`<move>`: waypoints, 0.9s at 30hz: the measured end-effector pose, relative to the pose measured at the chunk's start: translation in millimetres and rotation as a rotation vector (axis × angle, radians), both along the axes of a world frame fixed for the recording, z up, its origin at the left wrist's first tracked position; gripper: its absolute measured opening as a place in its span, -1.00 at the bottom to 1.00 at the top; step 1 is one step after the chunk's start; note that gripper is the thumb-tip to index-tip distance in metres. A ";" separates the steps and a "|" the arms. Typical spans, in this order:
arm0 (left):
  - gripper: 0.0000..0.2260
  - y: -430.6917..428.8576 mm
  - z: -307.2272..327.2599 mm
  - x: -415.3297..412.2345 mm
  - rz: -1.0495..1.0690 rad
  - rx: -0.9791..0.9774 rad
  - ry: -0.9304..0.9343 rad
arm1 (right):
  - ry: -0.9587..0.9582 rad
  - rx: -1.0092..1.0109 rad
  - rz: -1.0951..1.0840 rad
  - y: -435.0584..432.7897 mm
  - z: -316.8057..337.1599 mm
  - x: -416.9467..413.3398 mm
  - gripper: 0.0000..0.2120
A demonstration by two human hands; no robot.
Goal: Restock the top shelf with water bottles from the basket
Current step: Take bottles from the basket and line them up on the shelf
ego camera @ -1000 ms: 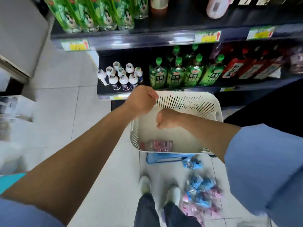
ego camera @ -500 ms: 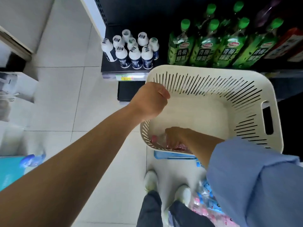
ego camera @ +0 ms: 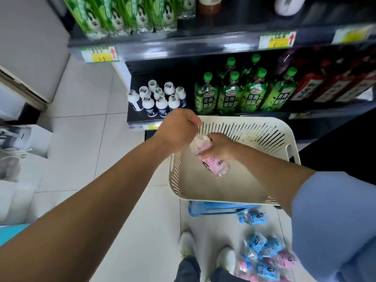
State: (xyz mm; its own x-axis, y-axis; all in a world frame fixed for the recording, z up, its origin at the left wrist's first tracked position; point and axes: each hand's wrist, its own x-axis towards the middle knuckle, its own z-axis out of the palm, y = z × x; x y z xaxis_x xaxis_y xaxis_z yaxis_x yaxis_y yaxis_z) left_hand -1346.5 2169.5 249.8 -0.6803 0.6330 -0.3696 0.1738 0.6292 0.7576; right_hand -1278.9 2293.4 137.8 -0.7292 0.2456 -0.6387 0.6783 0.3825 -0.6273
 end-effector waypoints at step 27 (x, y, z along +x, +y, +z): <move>-0.84 -48.7 387.3 -14.7 0.296 0.508 0.568 | 0.864 -0.929 -0.388 -6.4 498.0 -41.6 -0.75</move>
State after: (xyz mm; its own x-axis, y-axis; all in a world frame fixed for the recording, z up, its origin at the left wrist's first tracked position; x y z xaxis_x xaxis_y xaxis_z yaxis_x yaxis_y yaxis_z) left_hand -1361.2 2120.8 637.1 -0.8427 0.3953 0.3655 0.4975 0.3125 0.8092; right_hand -1320.5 2287.0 635.8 -0.9654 0.2559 -0.0509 -0.1013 -0.5473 -0.8308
